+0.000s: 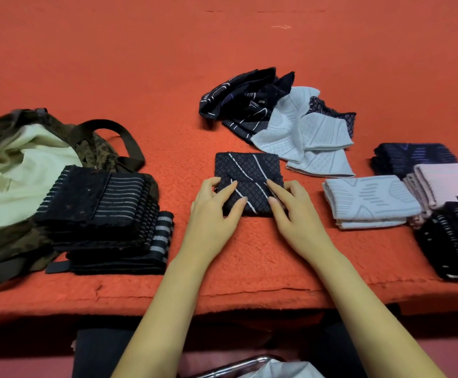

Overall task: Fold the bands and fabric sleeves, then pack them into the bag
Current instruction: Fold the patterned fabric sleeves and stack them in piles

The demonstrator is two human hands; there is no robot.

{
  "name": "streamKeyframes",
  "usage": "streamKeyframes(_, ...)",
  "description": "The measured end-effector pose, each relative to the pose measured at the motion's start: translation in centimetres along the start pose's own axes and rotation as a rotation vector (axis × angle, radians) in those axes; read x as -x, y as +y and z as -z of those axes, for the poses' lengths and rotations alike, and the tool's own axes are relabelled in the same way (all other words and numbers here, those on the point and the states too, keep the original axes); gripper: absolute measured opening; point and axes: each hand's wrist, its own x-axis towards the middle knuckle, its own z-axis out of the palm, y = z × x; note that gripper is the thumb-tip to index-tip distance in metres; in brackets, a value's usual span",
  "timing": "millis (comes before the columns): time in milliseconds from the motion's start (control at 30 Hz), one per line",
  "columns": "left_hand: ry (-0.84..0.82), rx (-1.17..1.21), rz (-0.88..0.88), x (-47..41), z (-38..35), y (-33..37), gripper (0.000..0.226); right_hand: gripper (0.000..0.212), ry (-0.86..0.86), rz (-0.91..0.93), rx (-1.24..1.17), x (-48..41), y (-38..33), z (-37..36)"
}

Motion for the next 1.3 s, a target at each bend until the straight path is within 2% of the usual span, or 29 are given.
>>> streamKeyframes(100,-0.018,-0.076,0.018,0.0,-0.2,-0.1,0.046,0.061,-0.029,0.004,0.03,0.2,-0.2,0.2)
streamKeyframes(200,0.001,-0.125,0.055,-0.2,-0.5,0.1,0.04,0.057,-0.047,-0.004,0.103,0.3,-0.3,0.2)
streamKeyframes(400,0.055,-0.336,0.024,0.1,-0.9,0.2,0.038,0.056,0.013,-0.016,0.189,0.2,-0.6,0.0)
streamKeyframes(500,0.043,-0.441,-0.036,0.1,-1.1,0.1,0.046,0.058,0.003,-0.035,0.255,0.2,-0.8,0.0)
streamKeyframes(633,-0.002,-0.514,-0.017,0.3,-1.2,0.0,0.057,0.064,-0.037,-0.046,0.322,0.2,-0.9,0.0)
streamKeyframes(733,-0.007,-0.467,0.003,0.2,-1.0,0.2,0.057,0.057,-0.005,-0.023,0.308,0.2,-0.9,-0.1)
streamKeyframes(833,0.019,-0.347,0.036,0.1,-0.7,0.0,0.047,0.042,0.079,0.078,0.255,0.3,-0.4,-0.4)
streamKeyframes(933,0.066,-0.153,0.09,-0.2,-0.3,-0.4,0.056,0.05,0.071,0.132,0.17,0.0,0.3,-0.6)
streamKeyframes(1033,0.081,-0.098,0.041,-0.3,-0.1,-0.8,0.059,0.051,0.024,0.119,0.132,0.0,0.5,-0.6)
streamKeyframes(1167,0.043,0.03,0.03,-0.2,0.5,-0.5,0.052,0.043,-0.019,0.064,0.064,0.1,0.3,-0.2)
streamKeyframes(1233,-0.008,0.0,-0.025,-0.2,0.4,-0.3,0.045,0.047,-0.037,0.05,0.043,0.2,0.0,0.1)
streamKeyframes(1300,-0.097,-0.112,-0.113,-0.2,0.2,-0.5,0.051,0.058,-0.074,0.038,0.034,0.3,-0.1,0.2)
